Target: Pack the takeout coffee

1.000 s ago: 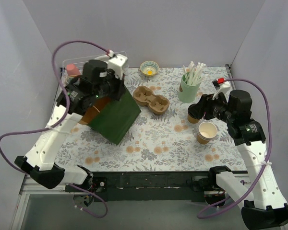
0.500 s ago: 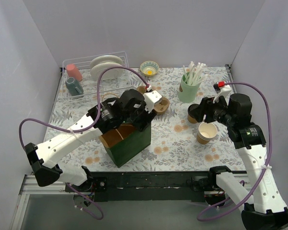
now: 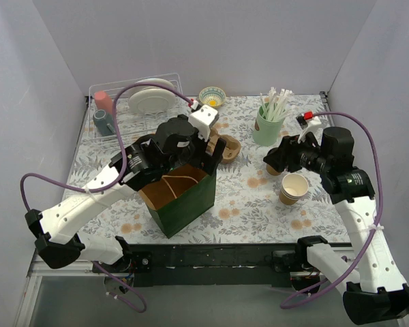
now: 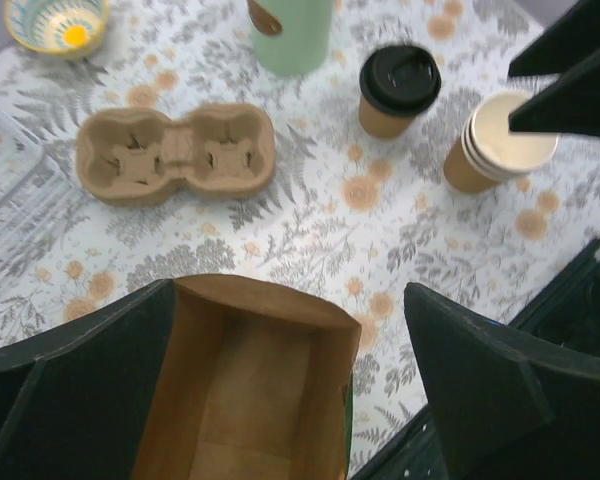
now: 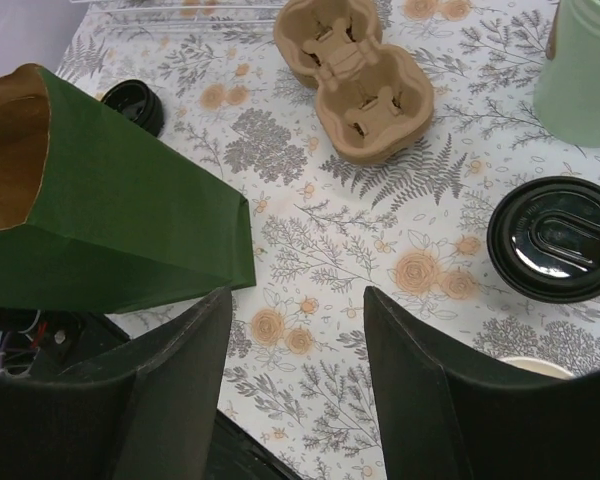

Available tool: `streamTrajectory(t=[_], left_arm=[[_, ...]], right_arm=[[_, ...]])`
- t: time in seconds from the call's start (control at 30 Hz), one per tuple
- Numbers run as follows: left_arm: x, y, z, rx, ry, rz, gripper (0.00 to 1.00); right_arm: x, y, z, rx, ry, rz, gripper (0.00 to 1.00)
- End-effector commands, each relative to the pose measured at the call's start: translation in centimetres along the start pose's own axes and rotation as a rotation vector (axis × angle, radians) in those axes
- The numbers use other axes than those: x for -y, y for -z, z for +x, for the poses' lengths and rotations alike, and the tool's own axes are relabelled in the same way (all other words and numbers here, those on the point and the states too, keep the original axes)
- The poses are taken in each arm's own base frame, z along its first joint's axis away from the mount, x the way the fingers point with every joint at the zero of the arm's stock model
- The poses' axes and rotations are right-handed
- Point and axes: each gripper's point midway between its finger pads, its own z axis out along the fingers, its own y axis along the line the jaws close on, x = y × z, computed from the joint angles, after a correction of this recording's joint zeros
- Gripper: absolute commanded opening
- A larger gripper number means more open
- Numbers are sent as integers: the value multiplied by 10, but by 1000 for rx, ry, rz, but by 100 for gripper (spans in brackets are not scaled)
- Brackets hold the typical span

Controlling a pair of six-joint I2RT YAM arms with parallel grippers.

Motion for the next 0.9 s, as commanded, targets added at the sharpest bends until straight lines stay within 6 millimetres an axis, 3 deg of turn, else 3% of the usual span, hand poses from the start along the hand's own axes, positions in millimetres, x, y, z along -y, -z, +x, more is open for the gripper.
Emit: streamTrajectory(t=[0.0,0.07,0.1,0.13,0.17,0.23,0.27,0.33,0.37,0.4,0.43,0.57,0.67,0.87], left_arm=[[-30,42,-57,217,113,-146,98],[-53,49,-60,234,144,-281,98],[-62,52,-56,221,150,-333,98],[-70,56,-55,222,165,-381,98],[-87,65,-50,217,204,-489,98],[-106,83,-54,242,266,-578,98],[-119,93,-46,224,276,-651,98],[-137,116,-42,265,378,-726,98],[-142,123,-38,267,394,-740,98],[-144,123,-30,262,416,-740,98],[-148,137,-28,292,445,-732,96],[-147,139,-5,281,452,-701,93],[-148,135,12,233,430,-720,93],[-154,125,31,198,377,-756,91]], right_arm=[[-42,2,-42,83,70,-151,63],[-68,-1,-47,81,88,-215,63],[-70,-9,-50,75,89,-193,63],[-83,-7,-61,94,108,-206,63],[-104,-17,-53,50,124,-255,63],[-124,-24,-63,61,145,-264,63],[-142,-36,-53,15,158,-296,62],[-152,-45,-57,10,178,-272,62],[-163,-59,-44,-40,202,-283,62],[-163,-65,-40,-58,210,-259,62],[-165,-71,-37,-75,220,-252,62],[-167,-103,-25,-143,256,-194,62],[-158,-119,-18,-173,282,-125,61],[-147,-131,-11,-182,307,-74,59]])
